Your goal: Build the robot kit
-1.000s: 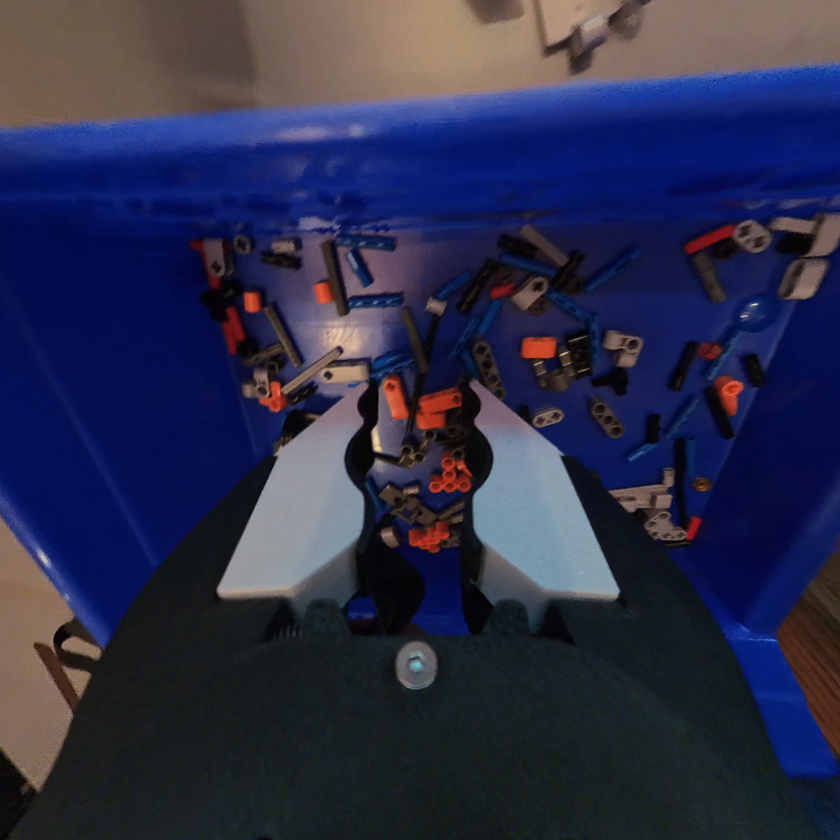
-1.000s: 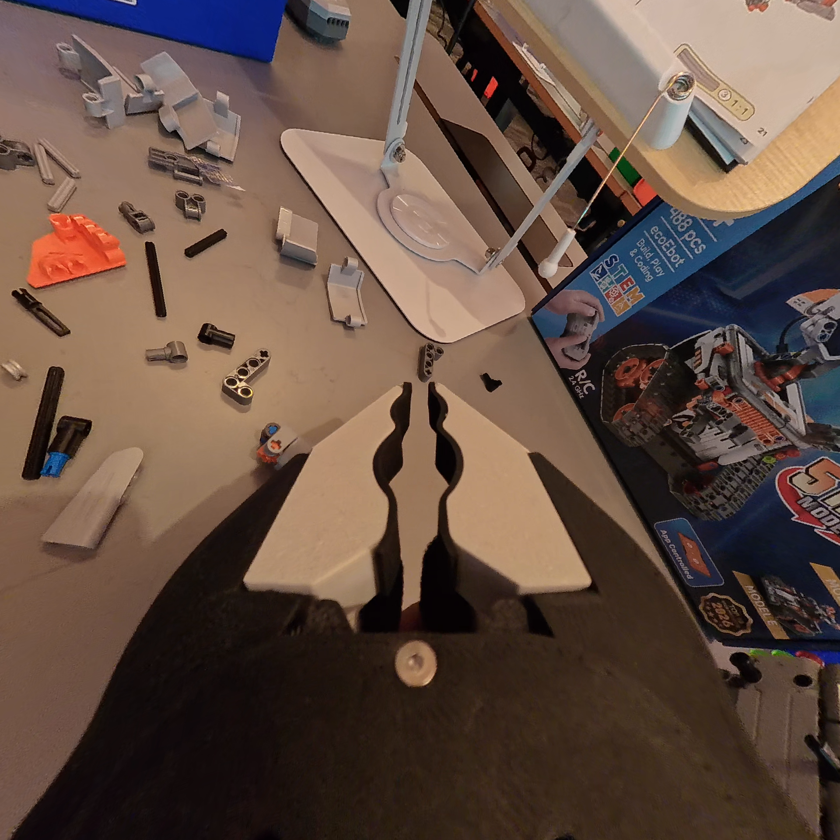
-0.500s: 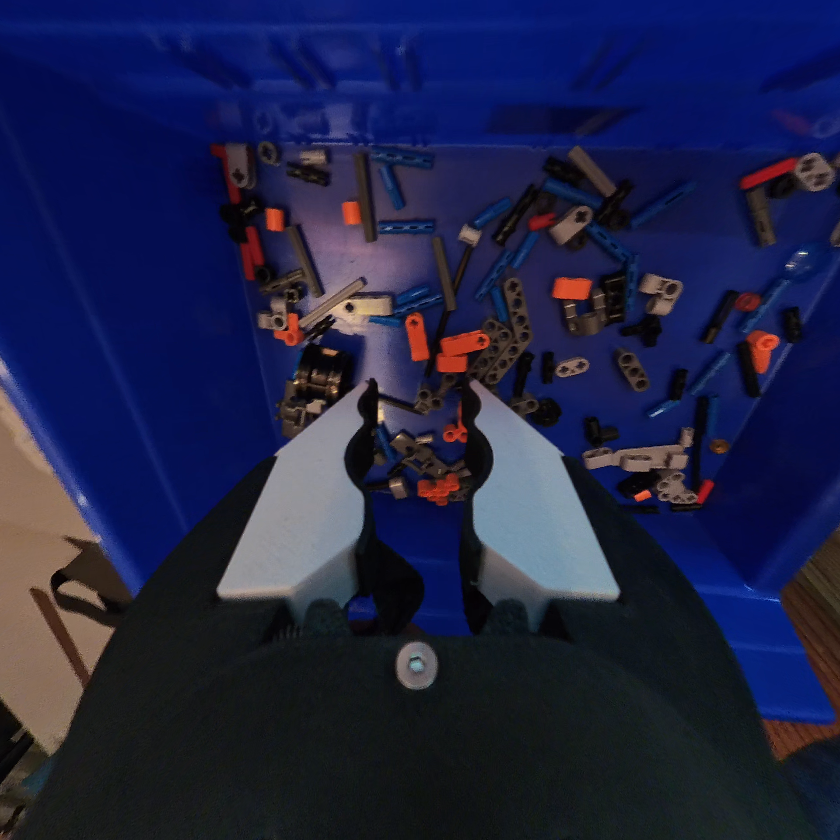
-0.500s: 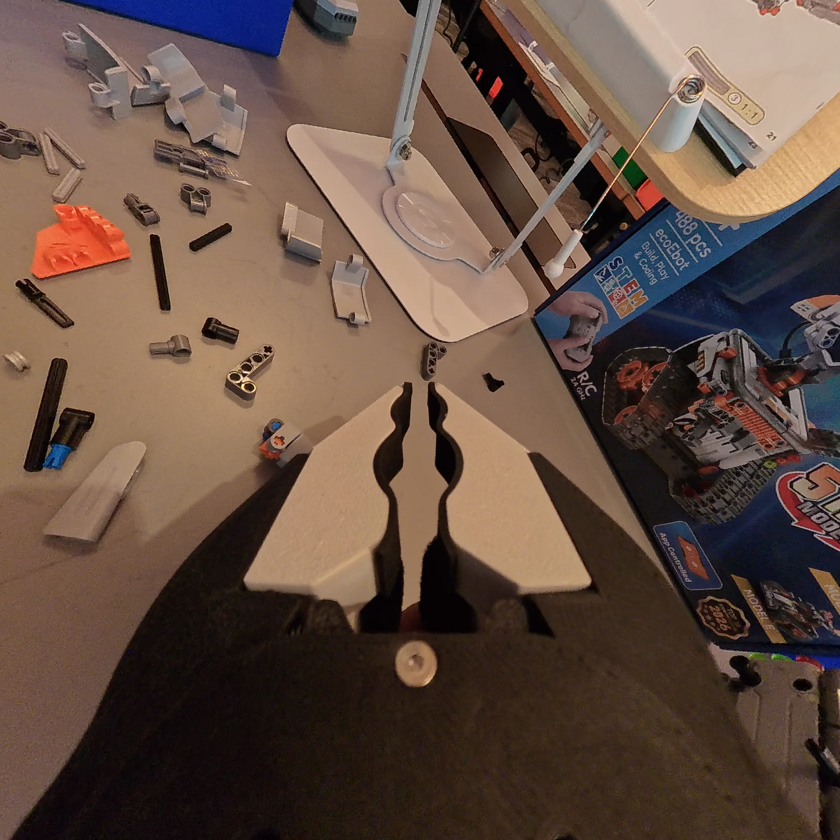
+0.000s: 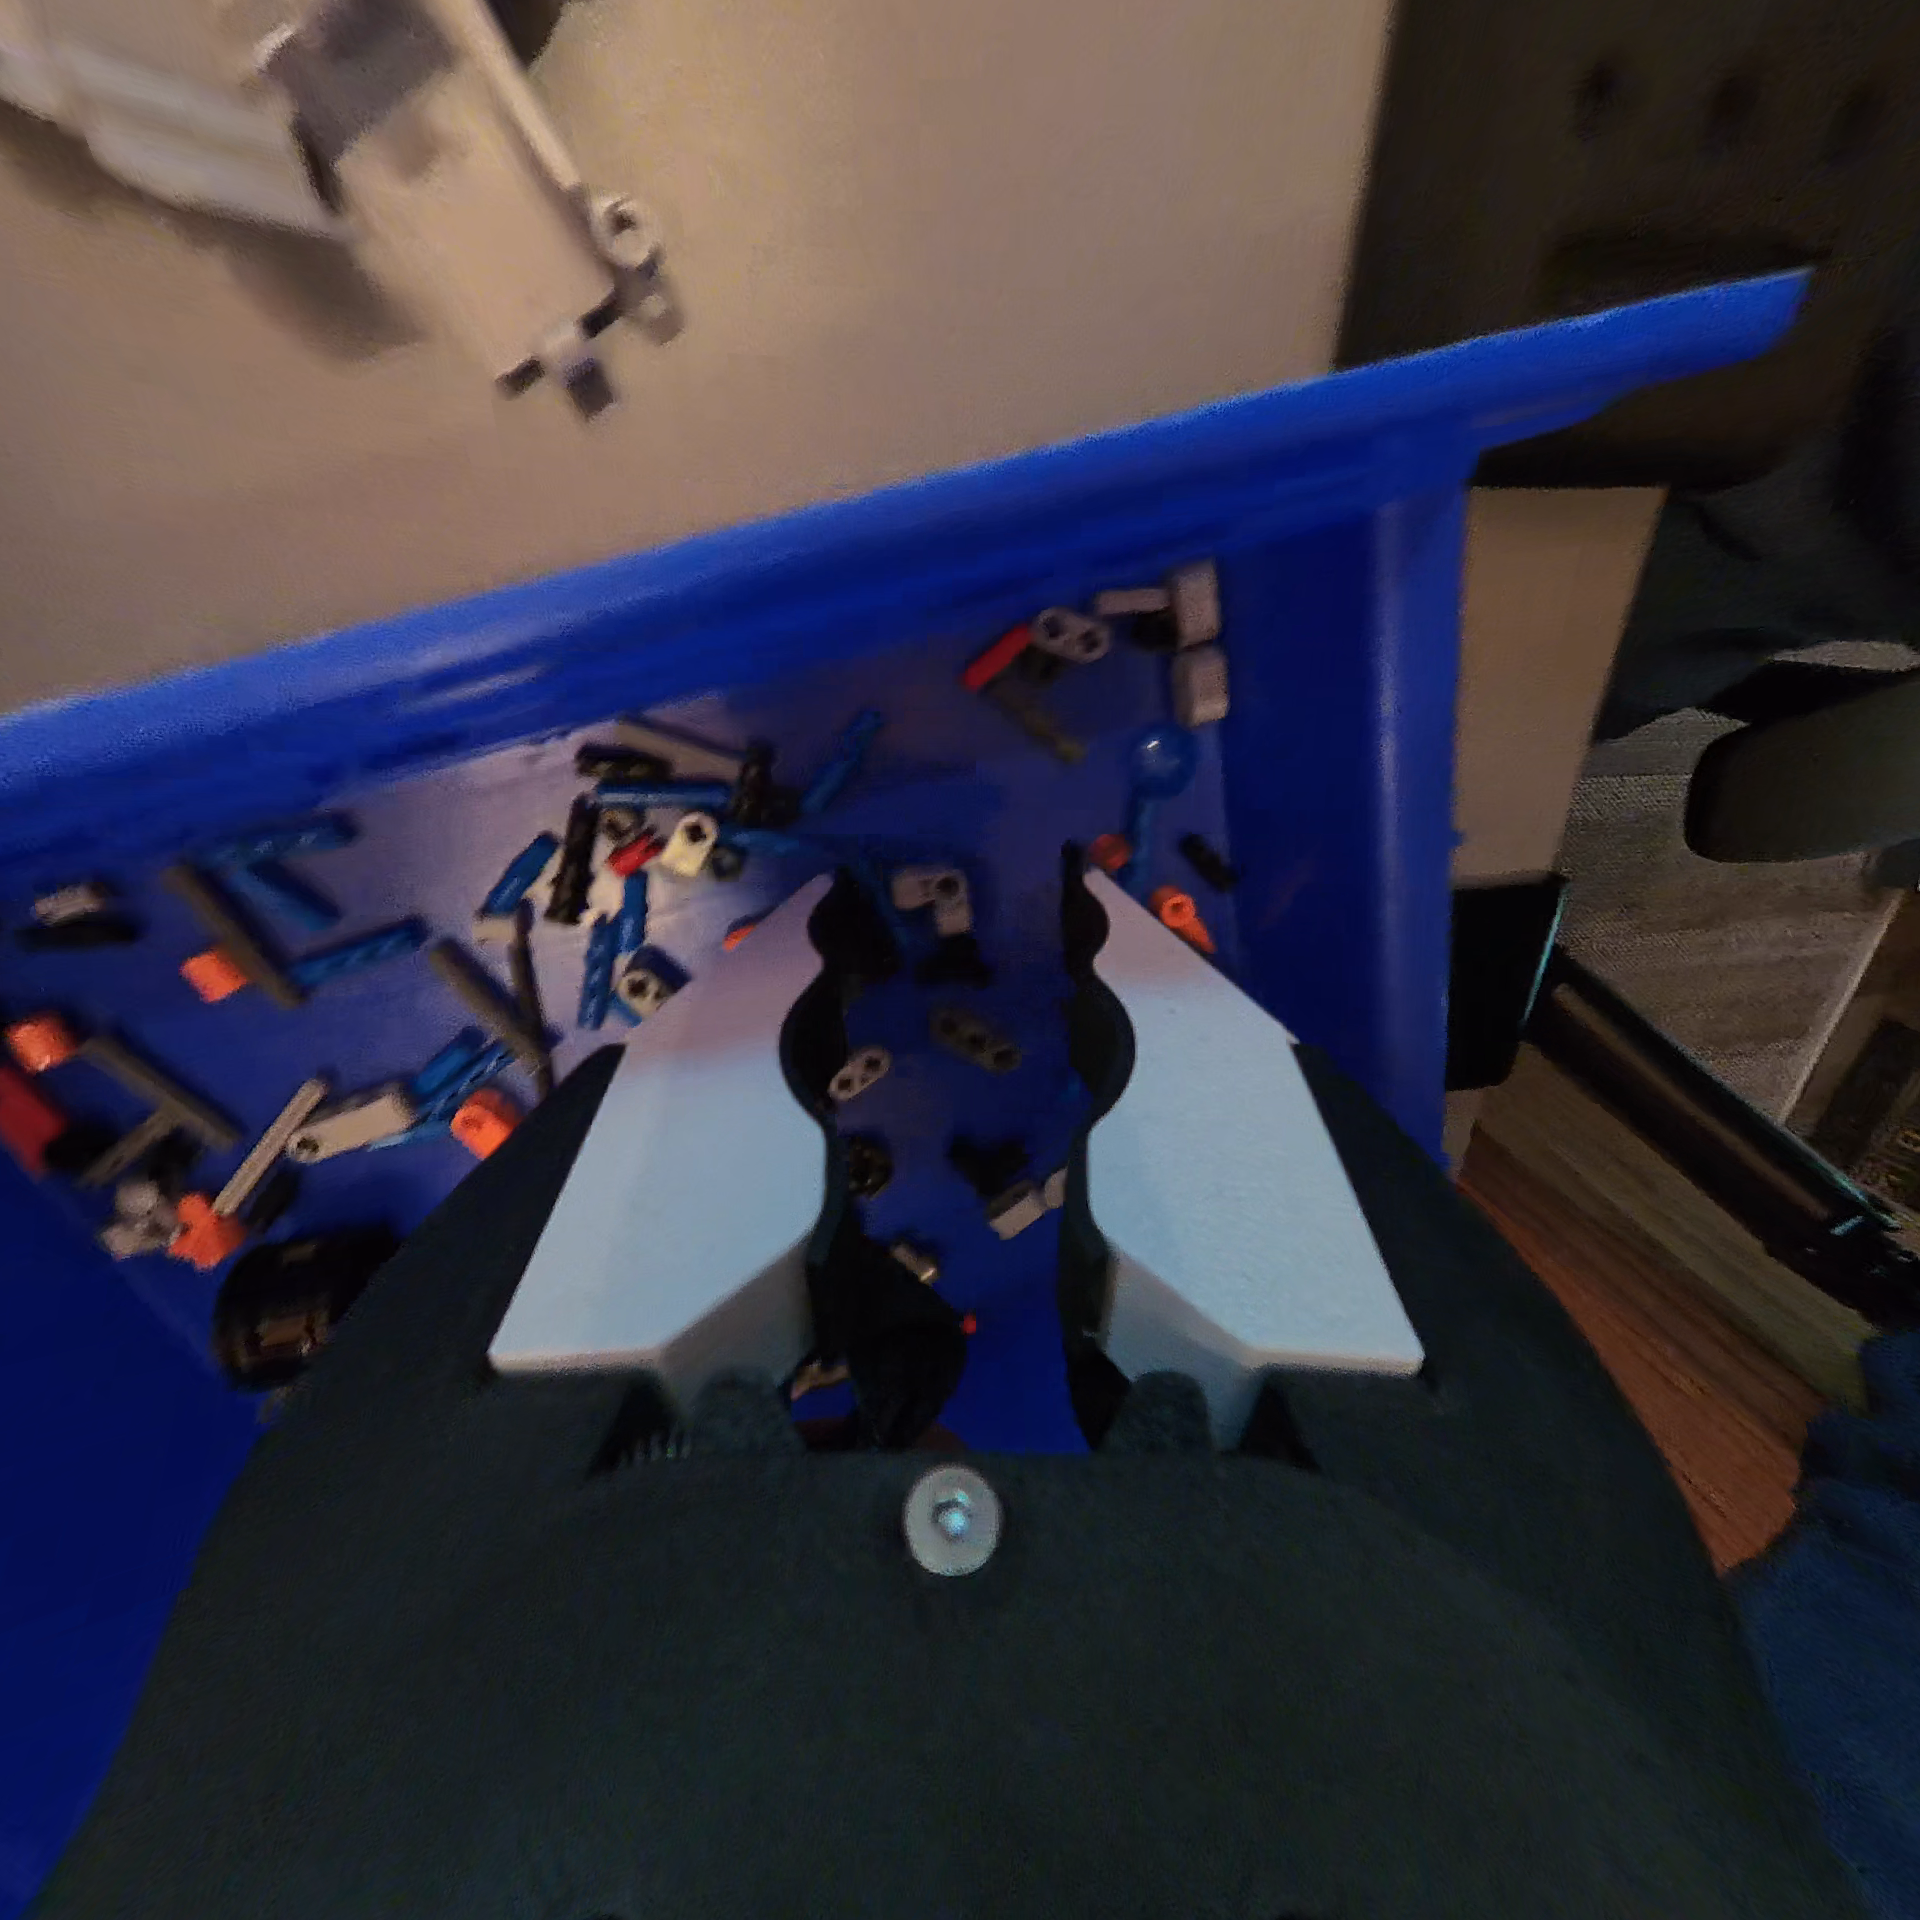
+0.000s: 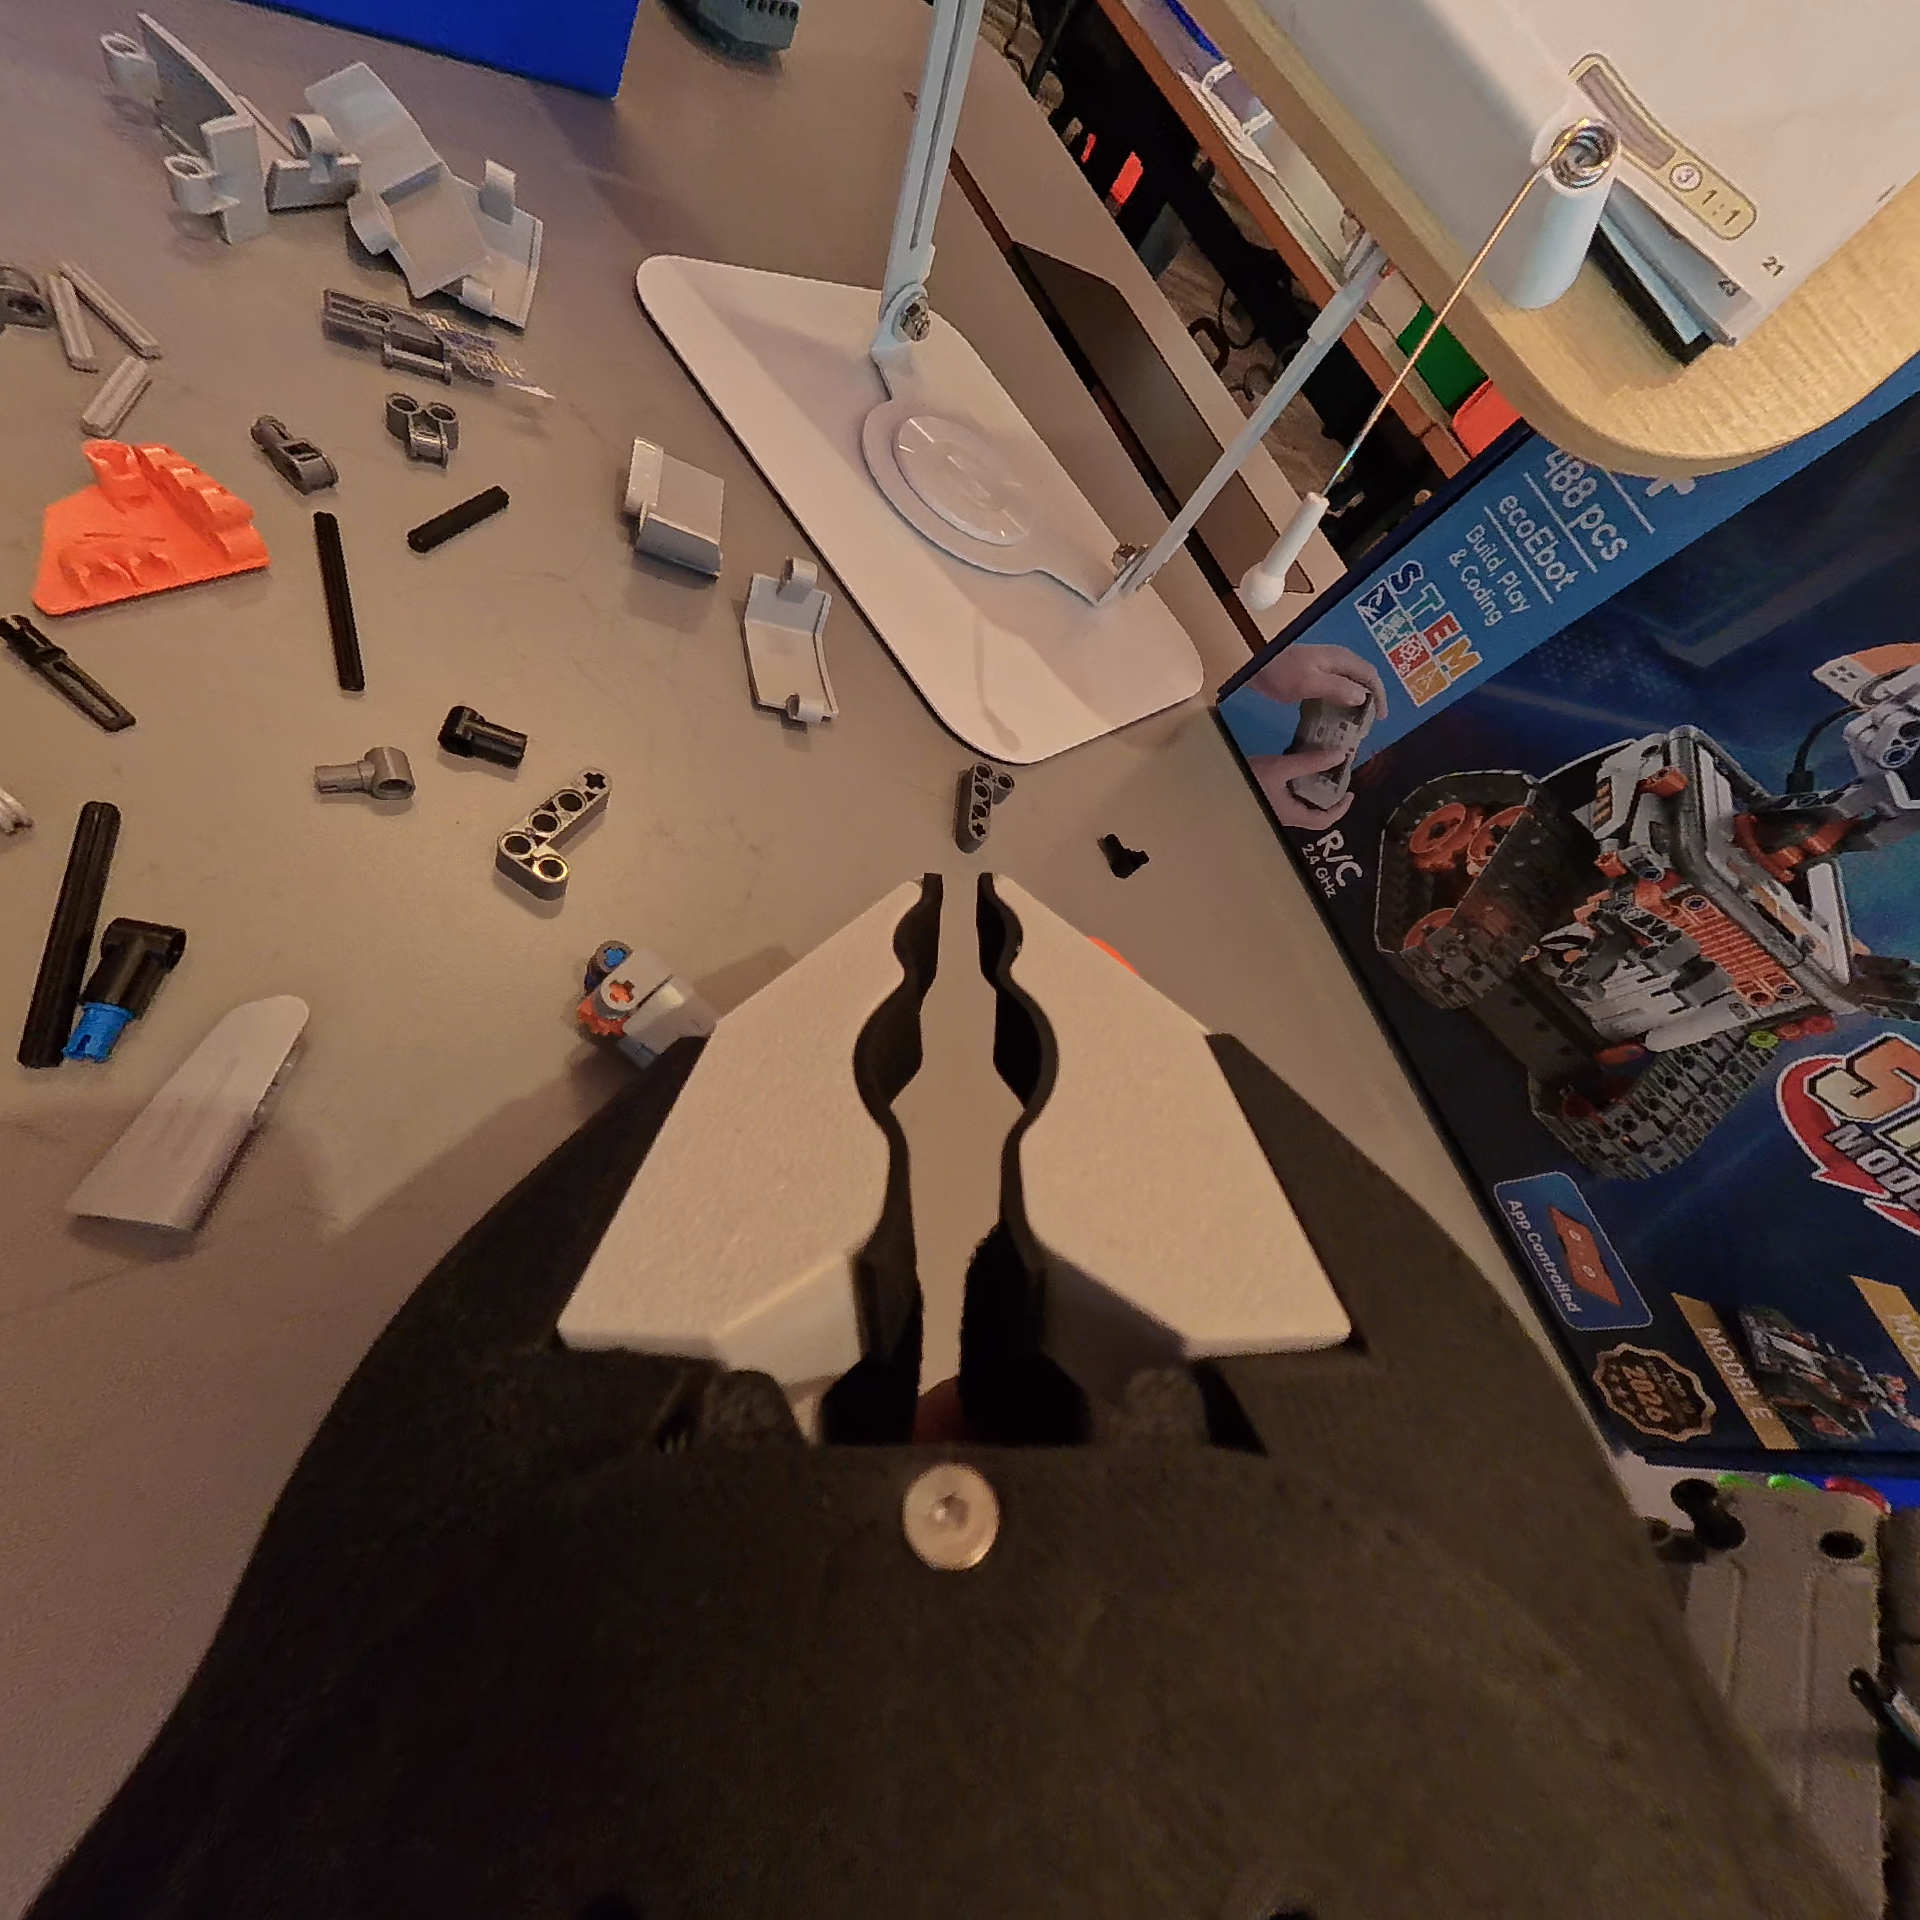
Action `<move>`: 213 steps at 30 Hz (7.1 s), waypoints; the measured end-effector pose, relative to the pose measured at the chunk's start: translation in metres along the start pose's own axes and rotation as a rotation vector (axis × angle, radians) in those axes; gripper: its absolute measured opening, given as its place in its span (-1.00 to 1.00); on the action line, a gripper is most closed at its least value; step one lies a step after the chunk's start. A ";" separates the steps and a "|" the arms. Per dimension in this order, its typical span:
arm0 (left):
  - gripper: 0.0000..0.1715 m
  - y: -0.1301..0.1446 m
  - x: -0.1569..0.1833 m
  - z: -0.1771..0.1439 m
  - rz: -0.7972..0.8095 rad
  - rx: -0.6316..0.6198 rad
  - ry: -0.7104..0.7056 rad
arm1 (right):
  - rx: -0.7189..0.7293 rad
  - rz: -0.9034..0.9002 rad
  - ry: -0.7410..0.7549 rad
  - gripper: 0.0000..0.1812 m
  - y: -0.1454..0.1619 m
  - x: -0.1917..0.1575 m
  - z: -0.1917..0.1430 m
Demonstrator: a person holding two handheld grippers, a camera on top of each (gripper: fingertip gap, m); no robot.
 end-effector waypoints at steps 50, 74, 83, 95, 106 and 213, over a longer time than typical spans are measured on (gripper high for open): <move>-0.62 0.103 -0.007 -0.041 -0.219 -0.417 -0.136 | -0.002 0.001 -0.018 -0.95 0.003 0.000 -0.002; -0.87 0.045 -0.012 0.007 -0.011 -0.183 -0.137 | 0.009 0.003 -0.018 -0.95 0.002 0.001 -0.005; -0.78 0.057 -0.016 -0.006 -0.091 -0.195 -0.184 | 0.013 0.002 -0.016 -0.95 0.001 0.001 -0.008; -0.62 0.100 -0.029 -0.053 -0.236 -0.241 -0.279 | 0.012 0.003 -0.019 -0.95 0.001 0.001 -0.007; -0.56 0.128 -0.044 -0.059 -0.289 -0.327 -0.296 | 0.007 0.002 -0.021 -0.95 0.002 0.000 -0.007; -0.85 0.019 -0.049 -0.087 -0.004 -0.081 -0.353 | 0.036 -0.010 -0.024 -0.95 -0.006 0.000 -0.015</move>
Point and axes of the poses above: each gripper's, where its closed fingertips meet, z out along the fingers, y out of its underside, x = y × z across the jaws, the point moved 2 cm from there along -z, back along the fingers, and after that the axes turned 14 degrees about z, right-handed, at the moved point
